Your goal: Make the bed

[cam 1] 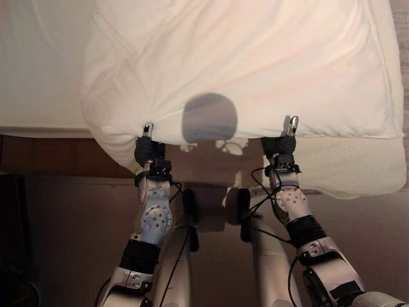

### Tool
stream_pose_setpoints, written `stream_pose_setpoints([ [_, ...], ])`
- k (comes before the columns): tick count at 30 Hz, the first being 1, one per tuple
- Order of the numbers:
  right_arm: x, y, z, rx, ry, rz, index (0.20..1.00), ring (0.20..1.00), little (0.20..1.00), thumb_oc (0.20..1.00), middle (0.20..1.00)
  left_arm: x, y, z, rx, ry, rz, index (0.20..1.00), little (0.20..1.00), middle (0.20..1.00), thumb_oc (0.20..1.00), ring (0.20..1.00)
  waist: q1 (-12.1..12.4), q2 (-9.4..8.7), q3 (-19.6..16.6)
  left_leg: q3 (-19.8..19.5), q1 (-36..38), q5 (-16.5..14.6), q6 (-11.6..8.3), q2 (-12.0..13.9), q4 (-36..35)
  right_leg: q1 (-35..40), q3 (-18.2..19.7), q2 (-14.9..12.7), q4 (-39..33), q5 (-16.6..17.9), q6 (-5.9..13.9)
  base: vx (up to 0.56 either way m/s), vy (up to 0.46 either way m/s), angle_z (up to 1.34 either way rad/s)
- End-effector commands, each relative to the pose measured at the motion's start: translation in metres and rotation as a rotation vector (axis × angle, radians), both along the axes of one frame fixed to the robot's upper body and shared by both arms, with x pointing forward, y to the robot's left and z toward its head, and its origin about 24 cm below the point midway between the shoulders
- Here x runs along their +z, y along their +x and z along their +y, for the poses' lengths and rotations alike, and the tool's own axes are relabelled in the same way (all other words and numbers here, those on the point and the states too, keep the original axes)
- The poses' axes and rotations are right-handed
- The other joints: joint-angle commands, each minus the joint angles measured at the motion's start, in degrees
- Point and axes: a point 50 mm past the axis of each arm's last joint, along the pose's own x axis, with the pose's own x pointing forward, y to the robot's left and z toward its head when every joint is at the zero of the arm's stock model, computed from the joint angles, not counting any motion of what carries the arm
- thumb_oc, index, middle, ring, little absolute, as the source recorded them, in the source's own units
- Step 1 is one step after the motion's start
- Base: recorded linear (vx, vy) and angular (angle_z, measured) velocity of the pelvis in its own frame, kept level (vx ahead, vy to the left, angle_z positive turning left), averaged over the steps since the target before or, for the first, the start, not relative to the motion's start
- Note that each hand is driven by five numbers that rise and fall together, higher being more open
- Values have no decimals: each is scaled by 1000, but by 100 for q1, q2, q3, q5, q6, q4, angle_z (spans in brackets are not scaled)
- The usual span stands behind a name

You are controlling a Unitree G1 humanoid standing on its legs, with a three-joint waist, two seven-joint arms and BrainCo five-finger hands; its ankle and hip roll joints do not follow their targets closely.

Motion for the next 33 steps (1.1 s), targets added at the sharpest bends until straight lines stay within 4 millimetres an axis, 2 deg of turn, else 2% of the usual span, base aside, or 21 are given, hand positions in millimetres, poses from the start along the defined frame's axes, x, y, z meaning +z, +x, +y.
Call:
stream_pose_setpoints([
  [1,23,-8,-39,-162,-3,-101,1000,1000,1000,1000,1000,24,-29,67,358,-1,-143,200,200,200,200,200,209,74,-572,25,-462,-329,281,-225,376,-32,-50,68,-629,309,632,21,11,-5],
  [3,22,-9,-46,-189,-11,-85,1000,1000,1000,1000,1000,21,-32,77,420,0,-114,200,200,200,200,200,203,59,-597,22,-471,-378,275,-212,404,-39,-39,65,-595,260,639,0,0,0],
  [10,21,-8,-57,-229,-21,-53,1000,1000,1000,1000,1000,16,-33,85,472,-1,-77,200,200,200,200,200,189,54,-641,35,-547,-352,282,-218,424,-131,-11,78,-554,271,621,0,0,0],
  [16,17,-7,-76,-305,-14,6,1000,1000,1000,1000,1000,10,-37,106,609,-13,-5,200,200,200,200,200,184,82,-708,49,-568,-368,246,-194,469,-167,-12,69,-482,232,613,0,0,0],
  [21,16,-9,-84,-340,-16,21,1000,1000,1000,1000,1000,8,-37,113,644,-17,19,200,200,200,200,200,165,78,-750,64,-605,-352,221,-180,458,-194,-17,74,-484,230,612,0,0,0],
  [22,14,-9,-85,-340,-23,29,884,884,884,884,884,7,-37,113,641,-15,21,200,200,200,200,200,164,73,-756,64,-614,-353,224,-175,467,-202,-16,79,-483,227,607,0,0,0],
  [23,13,-9,-85,-334,-29,28,580,580,580,580,580,8,-37,112,636,-14,14,200,200,200,200,200,161,66,-752,58,-622,-349,223,-170,473,-207,-19,81,-477,227,603,0,0,0],
  [24,12,-10,-85,-329,-38,28,310,310,310,310,310,7,-37,111,628,-12,13,200,200,200,200,200,162,65,-762,55,-624,-348,221,-167,468,-213,-22,84,-478,222,599,0,0,0],
  [25,12,-10,-84,-324,-43,25,200,200,200,200,200,7,-37,110,623,-16,9,200,200,200,200,200,151,60,-759,59,-629,-346,220,-166,469,-215,-21,83,-481,224,595,0,0,0],
  [33,15,-13,-60,-228,-91,-33,200,200,200,200,200,6,-35,101,558,-24,-15,200,200,200,200,200,135,51,-760,39,-639,-317,230,-176,435,-232,-24,103,-509,249,593,0,0,0],
])
